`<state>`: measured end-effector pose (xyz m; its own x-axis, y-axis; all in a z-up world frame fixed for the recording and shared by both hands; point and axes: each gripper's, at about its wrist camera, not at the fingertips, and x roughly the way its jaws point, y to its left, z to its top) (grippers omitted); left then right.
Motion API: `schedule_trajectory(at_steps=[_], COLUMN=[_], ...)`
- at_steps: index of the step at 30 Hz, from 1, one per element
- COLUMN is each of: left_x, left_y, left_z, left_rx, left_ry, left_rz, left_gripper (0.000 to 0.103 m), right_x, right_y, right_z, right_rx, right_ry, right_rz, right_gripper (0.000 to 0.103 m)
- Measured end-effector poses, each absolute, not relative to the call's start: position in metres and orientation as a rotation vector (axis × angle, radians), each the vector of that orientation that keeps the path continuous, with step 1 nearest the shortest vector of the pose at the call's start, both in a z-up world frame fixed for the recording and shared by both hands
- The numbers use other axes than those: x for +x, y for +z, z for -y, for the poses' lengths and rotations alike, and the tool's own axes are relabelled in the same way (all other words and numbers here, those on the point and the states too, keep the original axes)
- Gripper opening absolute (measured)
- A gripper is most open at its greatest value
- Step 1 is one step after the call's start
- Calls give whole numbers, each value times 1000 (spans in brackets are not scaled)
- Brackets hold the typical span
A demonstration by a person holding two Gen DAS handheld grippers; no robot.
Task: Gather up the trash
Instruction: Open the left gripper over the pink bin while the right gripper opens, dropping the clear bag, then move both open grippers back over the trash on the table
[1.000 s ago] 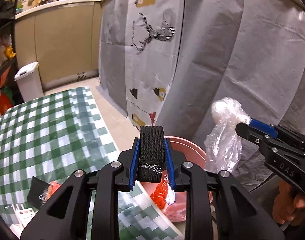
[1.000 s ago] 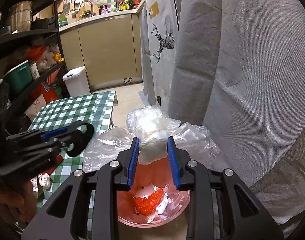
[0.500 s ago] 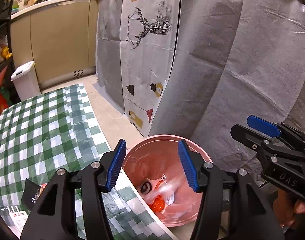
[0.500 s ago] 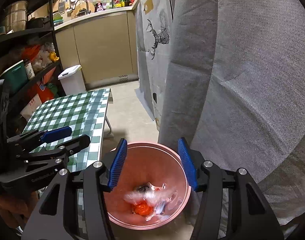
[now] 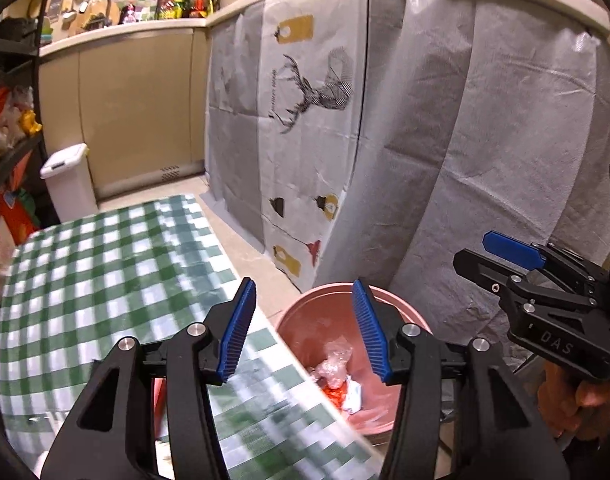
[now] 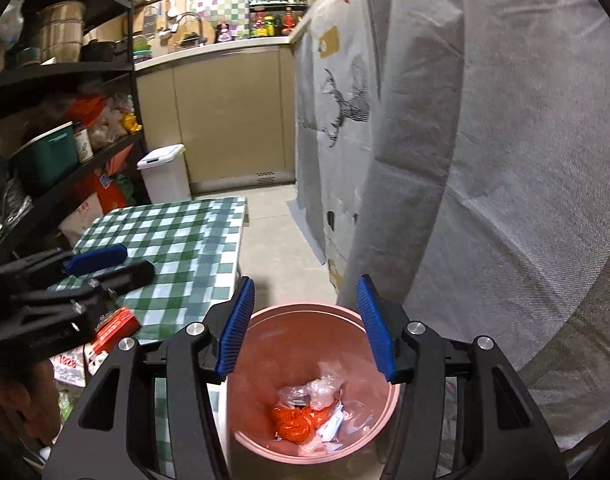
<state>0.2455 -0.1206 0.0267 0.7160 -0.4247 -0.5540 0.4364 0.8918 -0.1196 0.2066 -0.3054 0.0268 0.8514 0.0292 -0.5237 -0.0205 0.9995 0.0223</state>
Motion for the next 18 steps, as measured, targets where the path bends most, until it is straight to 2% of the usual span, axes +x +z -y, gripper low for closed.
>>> schedule_trajectory(at_steps=[4, 14, 18], left_x=[230, 189, 176], left_y=[39, 54, 51], left_z=[83, -20, -58], left_rx=[25, 28, 34], left_ry=[-437, -305, -252], left_rz=[-580, -545, -536], left_gripper=[44, 35, 31], right_x=[194, 153, 146], right_y=[33, 45, 43], right_z=[292, 239, 214], right_rx=[24, 38, 36], right_ry=[60, 173, 215], right_rz=[-529, -467, -453], right_gripper=[53, 27, 27])
